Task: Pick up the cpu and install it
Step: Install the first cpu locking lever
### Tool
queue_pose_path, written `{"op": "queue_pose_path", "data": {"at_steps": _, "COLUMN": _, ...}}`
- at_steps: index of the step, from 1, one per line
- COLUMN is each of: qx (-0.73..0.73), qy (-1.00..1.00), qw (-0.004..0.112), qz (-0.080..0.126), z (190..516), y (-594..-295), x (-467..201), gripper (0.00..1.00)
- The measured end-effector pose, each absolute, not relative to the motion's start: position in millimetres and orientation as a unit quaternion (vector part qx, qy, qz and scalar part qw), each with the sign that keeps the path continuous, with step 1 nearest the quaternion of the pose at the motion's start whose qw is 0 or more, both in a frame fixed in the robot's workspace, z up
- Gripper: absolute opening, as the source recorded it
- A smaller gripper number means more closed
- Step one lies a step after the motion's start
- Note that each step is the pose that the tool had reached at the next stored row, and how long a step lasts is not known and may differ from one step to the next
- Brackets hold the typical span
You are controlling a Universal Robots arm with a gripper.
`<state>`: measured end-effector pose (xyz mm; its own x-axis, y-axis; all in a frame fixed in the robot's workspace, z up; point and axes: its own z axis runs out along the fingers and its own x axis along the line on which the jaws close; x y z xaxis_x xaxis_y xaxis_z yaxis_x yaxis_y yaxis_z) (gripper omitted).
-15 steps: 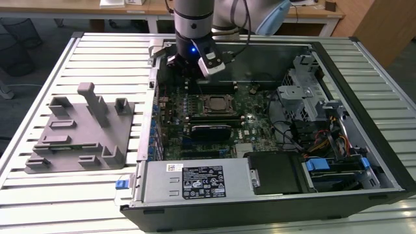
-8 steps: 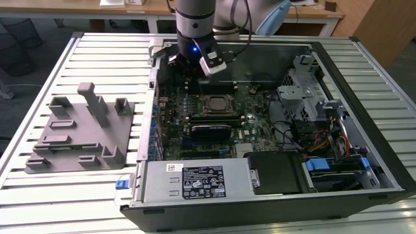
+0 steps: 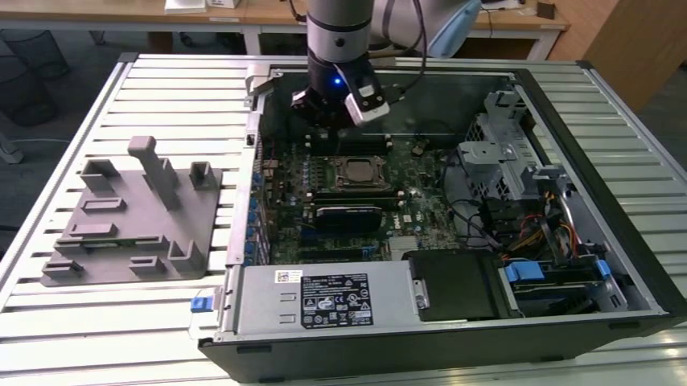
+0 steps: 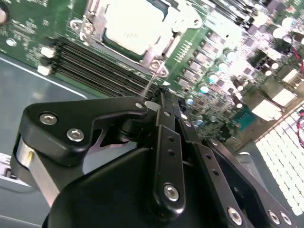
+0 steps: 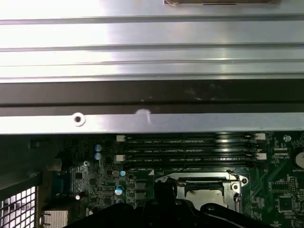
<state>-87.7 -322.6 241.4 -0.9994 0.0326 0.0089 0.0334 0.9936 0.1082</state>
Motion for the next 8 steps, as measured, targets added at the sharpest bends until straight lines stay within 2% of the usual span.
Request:
{"op": "queue_pose_path", "data": {"at_steps": 5, "qx": -0.017, "qy": -0.998, "qw": 0.004, "qz": -0.054, "z": 241.2, "y": -322.7, "x": -83.9, "gripper": 0.11}}
{"op": "queue_pose_path", "data": {"at_steps": 8, "qx": -0.016, "qy": -0.998, "qw": 0.004, "qz": -0.067, "z": 240.4, "y": -323.4, "x": -83.8, "gripper": 0.11}}
